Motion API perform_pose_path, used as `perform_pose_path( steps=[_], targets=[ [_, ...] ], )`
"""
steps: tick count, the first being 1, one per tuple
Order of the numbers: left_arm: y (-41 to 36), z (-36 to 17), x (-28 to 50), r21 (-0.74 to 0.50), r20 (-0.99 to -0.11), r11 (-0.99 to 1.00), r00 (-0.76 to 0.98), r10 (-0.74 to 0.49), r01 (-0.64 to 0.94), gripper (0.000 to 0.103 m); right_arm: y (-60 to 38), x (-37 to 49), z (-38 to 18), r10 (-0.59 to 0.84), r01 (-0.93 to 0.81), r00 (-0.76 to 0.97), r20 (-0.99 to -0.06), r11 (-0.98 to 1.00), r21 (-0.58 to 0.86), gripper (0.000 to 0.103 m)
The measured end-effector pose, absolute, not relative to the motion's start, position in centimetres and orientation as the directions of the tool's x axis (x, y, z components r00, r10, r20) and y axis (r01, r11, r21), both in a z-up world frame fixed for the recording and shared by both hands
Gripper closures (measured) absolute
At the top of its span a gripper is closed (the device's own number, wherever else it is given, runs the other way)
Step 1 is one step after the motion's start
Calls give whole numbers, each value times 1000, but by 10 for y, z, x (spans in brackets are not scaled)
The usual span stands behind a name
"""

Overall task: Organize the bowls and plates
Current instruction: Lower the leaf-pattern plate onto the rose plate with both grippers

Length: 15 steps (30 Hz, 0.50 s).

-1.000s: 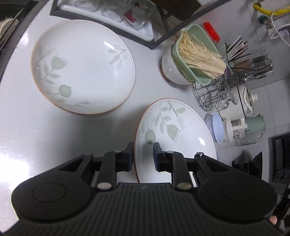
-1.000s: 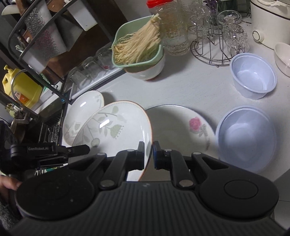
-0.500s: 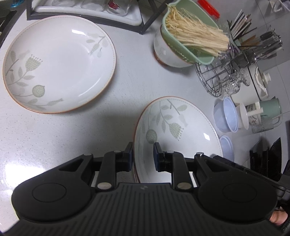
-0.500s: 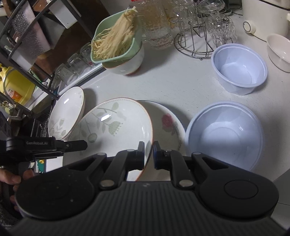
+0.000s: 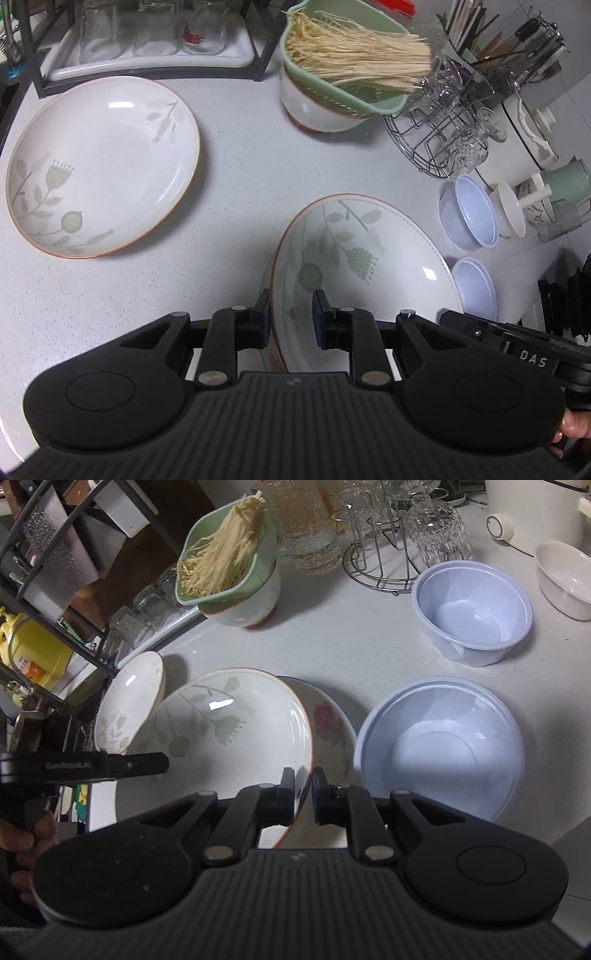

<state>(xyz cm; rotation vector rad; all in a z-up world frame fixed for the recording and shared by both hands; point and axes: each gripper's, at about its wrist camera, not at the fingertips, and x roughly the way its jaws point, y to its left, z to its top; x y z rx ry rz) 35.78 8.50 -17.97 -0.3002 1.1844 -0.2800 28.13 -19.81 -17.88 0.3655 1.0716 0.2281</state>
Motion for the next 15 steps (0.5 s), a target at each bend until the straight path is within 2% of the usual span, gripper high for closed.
perform_pose_path(
  steps=[15],
  targets=[
    [47, -190, 360, -227, -925, 960, 274, -264, 162, 78, -206, 279, -191, 315, -11, 455, -833, 937, 348, 90]
  ],
)
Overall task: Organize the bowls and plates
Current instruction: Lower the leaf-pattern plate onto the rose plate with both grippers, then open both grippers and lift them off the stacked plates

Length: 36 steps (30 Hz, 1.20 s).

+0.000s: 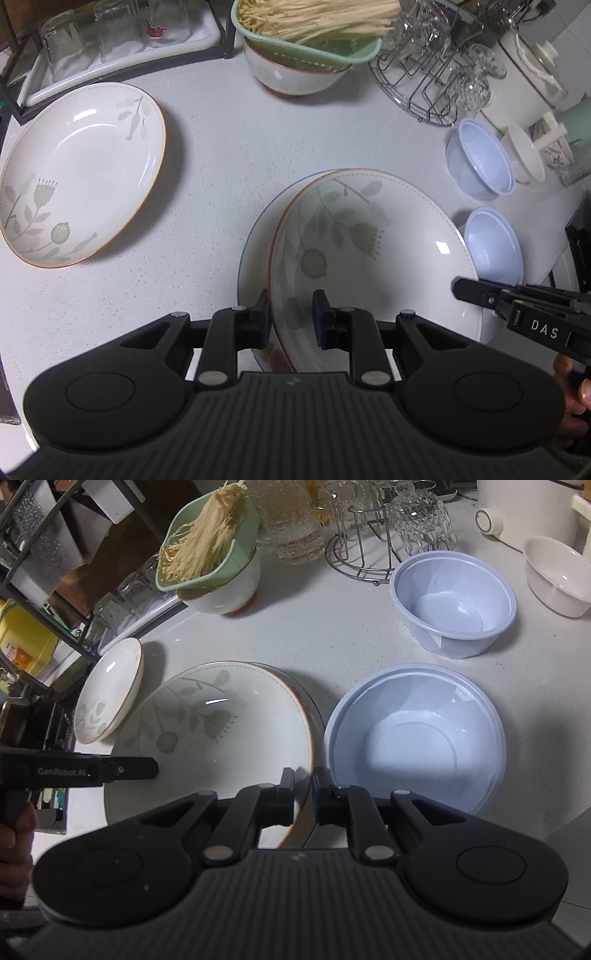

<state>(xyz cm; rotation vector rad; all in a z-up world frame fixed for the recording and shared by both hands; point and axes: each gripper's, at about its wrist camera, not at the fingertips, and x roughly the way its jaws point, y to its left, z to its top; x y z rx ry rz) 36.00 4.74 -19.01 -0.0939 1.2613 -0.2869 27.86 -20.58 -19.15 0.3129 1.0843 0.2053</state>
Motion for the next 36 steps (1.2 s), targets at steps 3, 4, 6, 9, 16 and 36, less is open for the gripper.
perform_pose_path(
  steps=[3, 4, 6, 9, 16, 36],
  targets=[
    [44, -195, 362, -196, -936, 966, 262, -236, 171, 73, -199, 279, -192, 294, -28, 458, -839, 948, 316, 90],
    [44, -195, 363, -186, -938, 967, 263, -227, 174, 72, -197, 279, -193, 292, -34, 457, -840, 950, 312, 90],
    [44, -195, 364, -177, -940, 968, 262, -219, 176, 72, -196, 281, -195, 290, -41, 456, -841, 951, 305, 90],
    [41, -194, 364, -170, -943, 970, 257, -211, 172, 72, -193, 282, -195, 279, -54, 463, -841, 956, 288, 89],
    [59, -193, 362, -266, -932, 961, 238, -275, 71, 71, -191, 284, -203, 294, -39, 456, -840, 950, 311, 90],
    [91, -154, 337, -308, -882, 950, 388, -266, -49, 71, -195, 277, -178, 277, -84, 552, -787, 957, 278, 91]
  ],
)
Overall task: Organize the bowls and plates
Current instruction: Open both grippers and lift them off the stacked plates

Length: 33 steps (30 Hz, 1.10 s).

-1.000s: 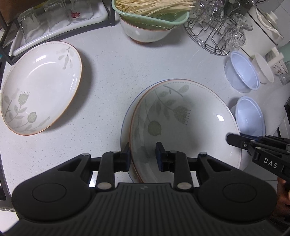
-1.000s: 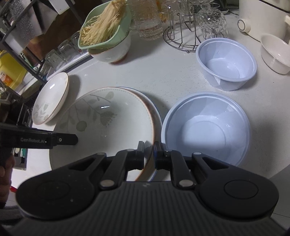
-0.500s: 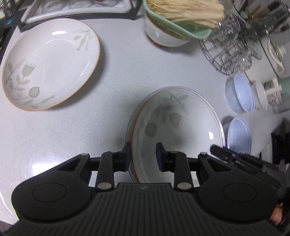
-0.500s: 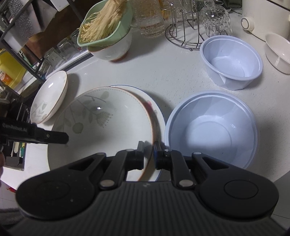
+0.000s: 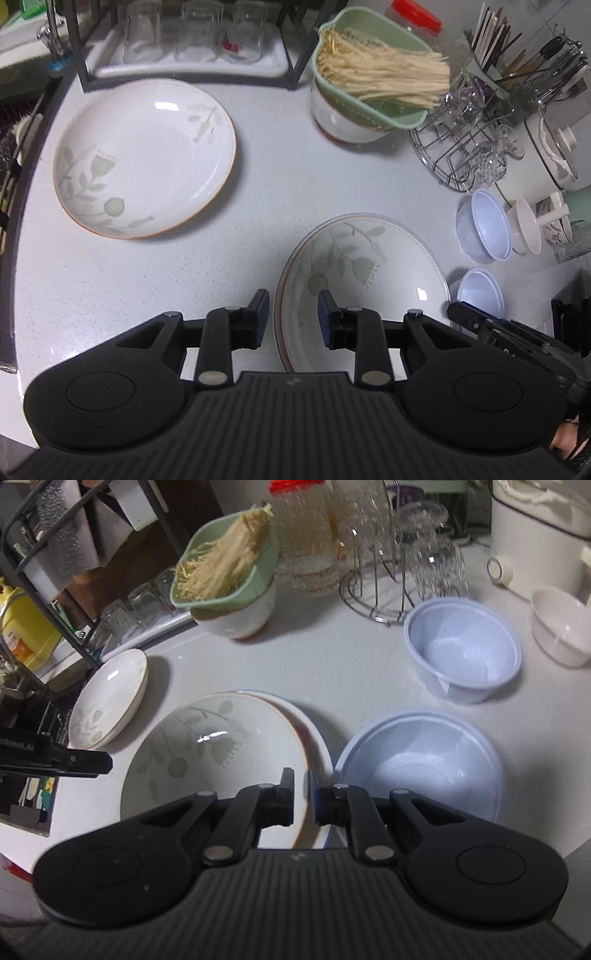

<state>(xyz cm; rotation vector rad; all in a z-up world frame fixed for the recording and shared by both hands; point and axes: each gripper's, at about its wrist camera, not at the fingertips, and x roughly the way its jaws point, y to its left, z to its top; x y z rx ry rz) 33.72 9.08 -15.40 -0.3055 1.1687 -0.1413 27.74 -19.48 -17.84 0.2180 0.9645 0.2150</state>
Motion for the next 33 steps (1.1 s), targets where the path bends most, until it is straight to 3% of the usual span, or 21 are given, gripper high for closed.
perform_pose_path(
  steps=[16, 33],
  targets=[
    [69, -72, 272, -263, -772, 961, 615, -160, -81, 71, -210, 260, -95, 381, -205, 623, -683, 922, 328, 91],
    [53, -46, 176, -254, -730, 933, 684, -11, -256, 71, -193, 216, -68, 496, -462, 587, -640, 854, 239, 91]
  ],
)
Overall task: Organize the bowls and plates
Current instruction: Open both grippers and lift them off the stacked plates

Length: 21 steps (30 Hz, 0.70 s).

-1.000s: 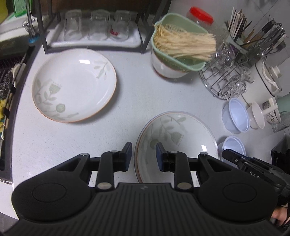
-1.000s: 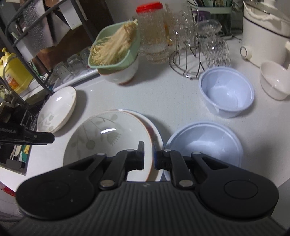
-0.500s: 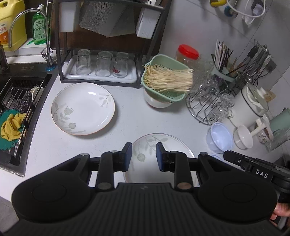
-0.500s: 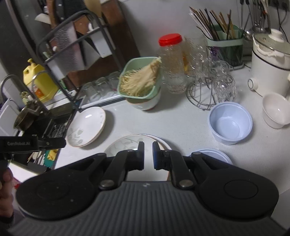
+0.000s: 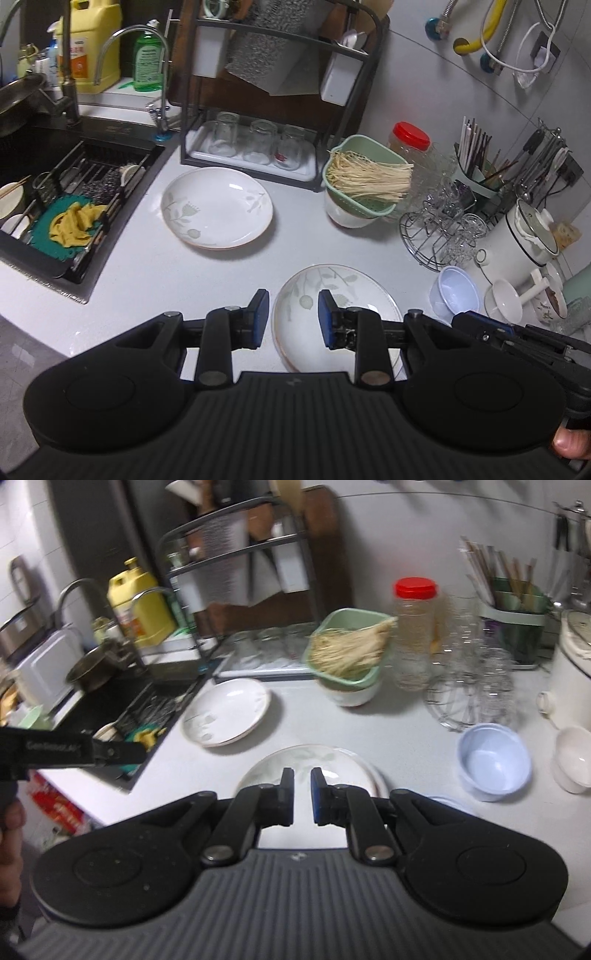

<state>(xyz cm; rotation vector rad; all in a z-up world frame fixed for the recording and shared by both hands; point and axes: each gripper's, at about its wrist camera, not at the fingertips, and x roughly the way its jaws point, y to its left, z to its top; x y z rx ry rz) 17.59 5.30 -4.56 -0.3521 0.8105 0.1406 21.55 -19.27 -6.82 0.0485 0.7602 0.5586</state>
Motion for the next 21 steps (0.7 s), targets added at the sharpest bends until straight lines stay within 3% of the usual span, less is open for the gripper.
perform_pose_path(
  steps=[21],
  targets=[
    [63, -53, 139, -241, -722, 898, 686, 87, -367, 68, -169, 216, -74, 578, -575, 523, -626, 782, 242, 90]
  ],
)
